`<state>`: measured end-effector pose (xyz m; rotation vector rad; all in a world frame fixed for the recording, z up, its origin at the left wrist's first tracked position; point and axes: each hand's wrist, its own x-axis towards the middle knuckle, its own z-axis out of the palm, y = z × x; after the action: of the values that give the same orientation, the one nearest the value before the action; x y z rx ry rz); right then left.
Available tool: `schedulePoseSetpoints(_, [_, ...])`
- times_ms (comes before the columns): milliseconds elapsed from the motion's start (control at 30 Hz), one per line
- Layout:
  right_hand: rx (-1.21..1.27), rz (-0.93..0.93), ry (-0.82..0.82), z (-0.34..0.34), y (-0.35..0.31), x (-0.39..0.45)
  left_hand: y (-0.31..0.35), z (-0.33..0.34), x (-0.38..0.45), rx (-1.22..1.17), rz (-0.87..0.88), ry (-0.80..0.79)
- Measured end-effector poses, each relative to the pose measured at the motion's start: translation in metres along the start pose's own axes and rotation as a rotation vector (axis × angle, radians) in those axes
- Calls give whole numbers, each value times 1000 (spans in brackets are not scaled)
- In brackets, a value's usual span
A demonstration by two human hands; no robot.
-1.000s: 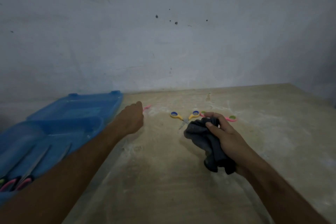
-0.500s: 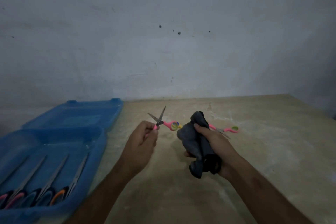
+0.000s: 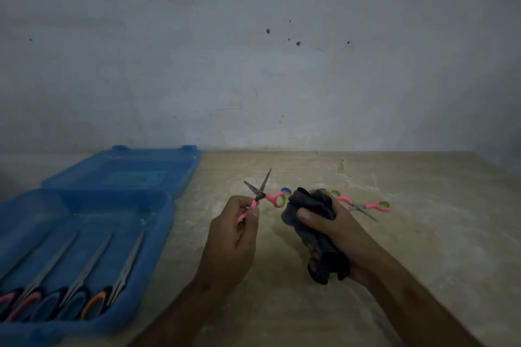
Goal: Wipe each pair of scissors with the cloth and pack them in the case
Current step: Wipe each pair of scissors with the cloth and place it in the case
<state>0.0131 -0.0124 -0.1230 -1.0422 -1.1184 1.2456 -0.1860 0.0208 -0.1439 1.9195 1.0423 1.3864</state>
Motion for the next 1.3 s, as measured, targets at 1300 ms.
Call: schedulePoseSetpoints(1300, [-533,-420,82,13,1,-12,10,7,5,-767,-503,-60])
